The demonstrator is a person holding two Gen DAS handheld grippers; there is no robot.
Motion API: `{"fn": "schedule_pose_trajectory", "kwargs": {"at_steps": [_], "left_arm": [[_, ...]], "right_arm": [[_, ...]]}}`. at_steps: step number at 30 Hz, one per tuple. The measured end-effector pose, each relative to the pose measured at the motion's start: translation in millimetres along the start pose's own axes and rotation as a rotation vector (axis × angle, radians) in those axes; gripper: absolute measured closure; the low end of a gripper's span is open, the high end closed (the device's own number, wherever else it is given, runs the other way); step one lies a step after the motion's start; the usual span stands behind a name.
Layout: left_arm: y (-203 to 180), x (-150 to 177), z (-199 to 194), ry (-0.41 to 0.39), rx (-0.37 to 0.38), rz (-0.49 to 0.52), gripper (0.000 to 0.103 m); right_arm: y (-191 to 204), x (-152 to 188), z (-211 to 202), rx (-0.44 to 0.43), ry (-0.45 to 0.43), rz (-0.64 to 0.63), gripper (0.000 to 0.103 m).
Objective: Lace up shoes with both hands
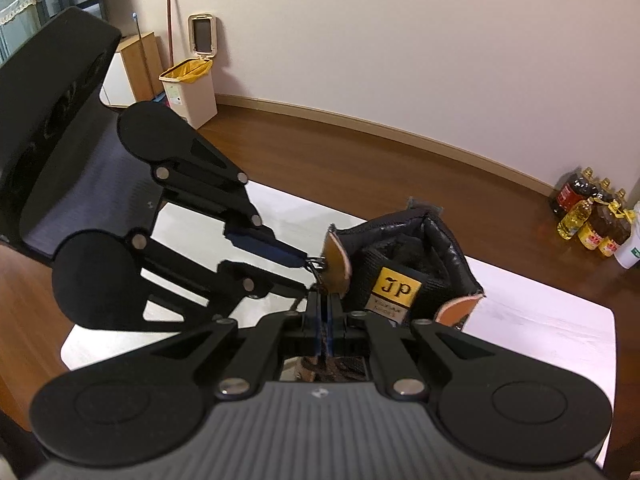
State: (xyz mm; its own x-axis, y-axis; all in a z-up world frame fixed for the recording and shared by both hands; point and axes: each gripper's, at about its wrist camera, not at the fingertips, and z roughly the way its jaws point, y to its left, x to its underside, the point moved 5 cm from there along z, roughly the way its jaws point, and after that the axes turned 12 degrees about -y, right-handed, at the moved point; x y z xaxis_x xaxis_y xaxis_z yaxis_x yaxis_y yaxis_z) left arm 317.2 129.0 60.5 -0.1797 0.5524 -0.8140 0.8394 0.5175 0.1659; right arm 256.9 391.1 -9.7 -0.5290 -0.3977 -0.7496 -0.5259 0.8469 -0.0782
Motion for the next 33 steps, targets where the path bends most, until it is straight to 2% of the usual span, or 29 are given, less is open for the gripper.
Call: {"fn": "schedule_pose_trajectory", "kwargs": {"at_steps": [13,19,23,33], "left_arm": [[-19,-2,-2,-0.021,0.046,0.1,0.087],[-8,8,-2,0.004,0.017,0.079,0.086],[-1,9,-4,0.002,-0.006,0.085,0.084],[0,5,6,0.001,-0.01,0.301,0.084]], "right_arm": [[3,-4,5,-0.016,0.005,0.017,0.099],[8,-3,8,-0.029,0.018,0.013,0.099],[6,-5,11,0.003,0.005,0.027,0.099],[7,-9,20,0.022,0.008,0.01,0.099]]}}
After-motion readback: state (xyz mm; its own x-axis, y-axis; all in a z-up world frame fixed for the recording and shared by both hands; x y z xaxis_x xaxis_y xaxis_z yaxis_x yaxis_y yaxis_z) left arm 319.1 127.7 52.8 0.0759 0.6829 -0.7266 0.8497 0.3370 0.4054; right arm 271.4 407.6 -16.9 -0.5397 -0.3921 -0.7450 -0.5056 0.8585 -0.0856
